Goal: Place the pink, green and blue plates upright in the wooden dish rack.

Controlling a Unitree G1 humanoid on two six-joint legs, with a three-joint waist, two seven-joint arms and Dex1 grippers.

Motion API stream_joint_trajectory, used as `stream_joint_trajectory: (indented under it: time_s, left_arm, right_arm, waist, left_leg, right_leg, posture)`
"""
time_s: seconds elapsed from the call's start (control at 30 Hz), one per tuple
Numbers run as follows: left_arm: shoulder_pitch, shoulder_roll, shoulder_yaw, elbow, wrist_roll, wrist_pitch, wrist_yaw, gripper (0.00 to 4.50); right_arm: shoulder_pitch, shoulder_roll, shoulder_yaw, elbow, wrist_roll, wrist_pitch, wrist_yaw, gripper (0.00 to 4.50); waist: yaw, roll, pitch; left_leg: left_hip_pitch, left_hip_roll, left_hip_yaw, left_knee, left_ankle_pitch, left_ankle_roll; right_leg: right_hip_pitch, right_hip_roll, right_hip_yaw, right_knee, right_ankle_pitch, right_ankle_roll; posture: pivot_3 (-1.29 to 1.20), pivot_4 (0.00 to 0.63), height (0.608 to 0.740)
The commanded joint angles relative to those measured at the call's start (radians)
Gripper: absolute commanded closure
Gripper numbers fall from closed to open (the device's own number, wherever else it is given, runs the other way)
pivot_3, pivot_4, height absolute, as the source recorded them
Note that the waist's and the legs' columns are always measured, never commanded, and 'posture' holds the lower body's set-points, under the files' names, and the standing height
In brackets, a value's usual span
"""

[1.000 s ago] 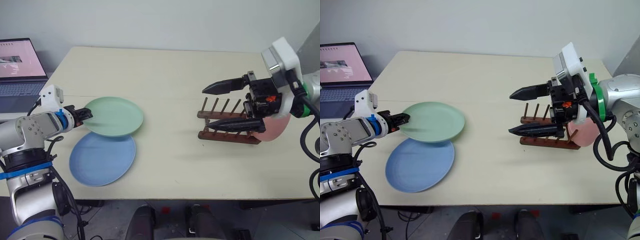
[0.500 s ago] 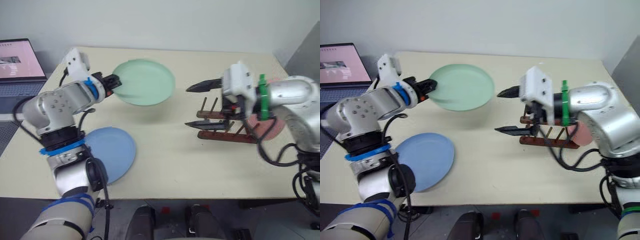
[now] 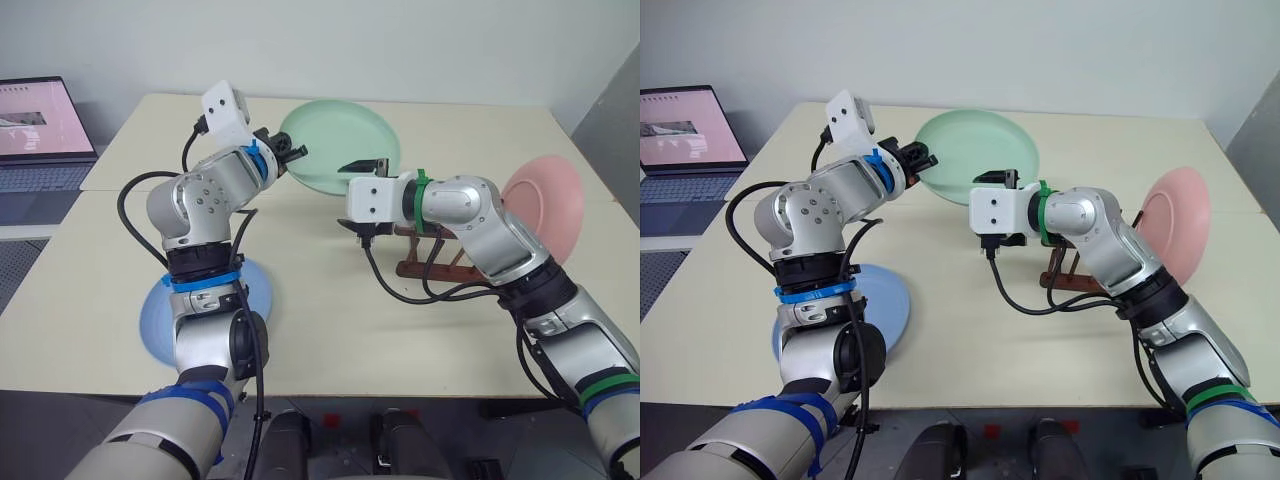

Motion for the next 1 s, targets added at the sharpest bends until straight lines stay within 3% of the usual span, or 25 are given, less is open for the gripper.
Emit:
stream_joint_trajectory:
  time_s: [0.03, 0.27, 0.3, 0.4, 0.47, 0.6, 0.7, 0.9, 1.0]
  left_arm:
    - [-0.013, 0.002, -0.003, -0.048, -0.013, -0.003, 0.006, 4.50]
    - [-0.007, 0.021, -0.012, -0.039, -0.006, 0.008, 0.001, 4.50]
    - [-0.006, 0.022, -0.011, -0.038, -0.008, 0.015, 0.001, 4.50]
    - [0.002, 0.045, -0.007, -0.029, -0.011, 0.030, -0.015, 4.50]
    - [0.016, 0.075, -0.028, -0.047, -0.034, 0.038, -0.086, 3.92]
    - [0.120, 0.315, -0.115, -0.164, -0.107, -0.001, -0.446, 2.85]
    - [0.140, 0.428, -0.096, -0.173, -0.149, -0.056, -0.585, 1.95]
    - [0.144, 0.469, -0.099, -0.154, -0.162, -0.093, -0.643, 0.34]
    - [0.144, 0.470, -0.100, -0.151, -0.160, -0.097, -0.648, 0.04]
  right_arm:
    - [-0.021, 0.013, -0.036, -0.003, -0.030, -0.029, -0.024, 1.69]
    - [-0.016, 0.024, -0.052, -0.001, -0.084, -0.077, -0.063, 4.27]
    - [-0.017, 0.025, -0.055, 0.001, -0.091, -0.086, -0.071, 4.45]
    - [-0.013, 0.028, -0.068, -0.001, -0.097, -0.099, -0.077, 4.45]
    - [-0.007, 0.024, -0.076, -0.006, -0.095, -0.103, -0.073, 4.50]
    - [0.016, 0.000, -0.113, -0.056, -0.085, -0.103, -0.070, 4.50]
    - [0.033, -0.017, -0.138, -0.100, -0.080, -0.102, -0.071, 4.50]
    - [0.044, -0.016, -0.152, -0.118, -0.087, -0.097, -0.066, 4.50]
    - [0.045, -0.012, -0.156, -0.119, -0.090, -0.097, -0.064, 4.50]
  waist:
    - [0.000, 0.000, 0.000]
    - [0.000, 0.000, 0.000]
    - [0.000, 0.000, 0.000]
    - [0.000, 0.000, 0.000]
    - [-0.001, 0.000, 0.000]
    - [-0.012, 0.000, 0.000]
    - [-0.022, 0.000, 0.000]
    - [-0.013, 0.000, 0.000]
    - [-0.015, 0.000, 0.000]
  left_leg:
    - [0.000, 0.000, 0.000, 0.000, 0.000, 0.000]
    - [0.000, 0.000, 0.000, 0.000, 0.000, -0.001]
    - [0.000, 0.000, 0.000, 0.000, 0.000, -0.001]
    - [0.000, 0.000, -0.001, 0.000, 0.001, -0.001]
    - [0.000, 0.000, -0.001, 0.000, 0.001, -0.001]
    - [0.000, 0.000, -0.001, -0.001, 0.001, -0.002]
    - [0.000, 0.001, -0.002, -0.002, 0.002, -0.003]
    - [0.002, 0.000, -0.001, 0.000, 0.002, -0.003]
    - [0.003, 0.000, -0.001, 0.000, 0.003, -0.002]
  right_leg:
    - [0.000, 0.000, 0.000, 0.000, 0.000, 0.000]
    - [0.000, 0.000, 0.000, 0.001, 0.000, 0.000]
    - [0.000, 0.000, 0.000, 0.001, 0.000, 0.000]
    - [0.000, 0.000, 0.000, 0.001, 0.000, 0.000]
    - [0.000, 0.000, -0.001, 0.001, 0.000, 0.000]
    - [-0.001, 0.000, 0.000, 0.002, 0.000, 0.000]
    - [-0.002, 0.000, -0.001, 0.003, -0.001, -0.001]
    - [0.002, 0.000, -0.001, 0.002, -0.001, -0.001]
    - [0.002, 0.000, 0.000, 0.002, -0.001, -0.001]
  posture:
    - [0.00, 0.150, 0.733]
    - [0.00, 0.150, 0.733]
    - [0.00, 0.150, 0.733]
    - [0.00, 0.150, 0.733]
    - [0.00, 0.150, 0.733]
    - [0.00, 0.150, 0.733]
    - [0.00, 0.150, 0.733]
    - [0.00, 0.150, 0.733]
    - [0.00, 0.150, 0.733]
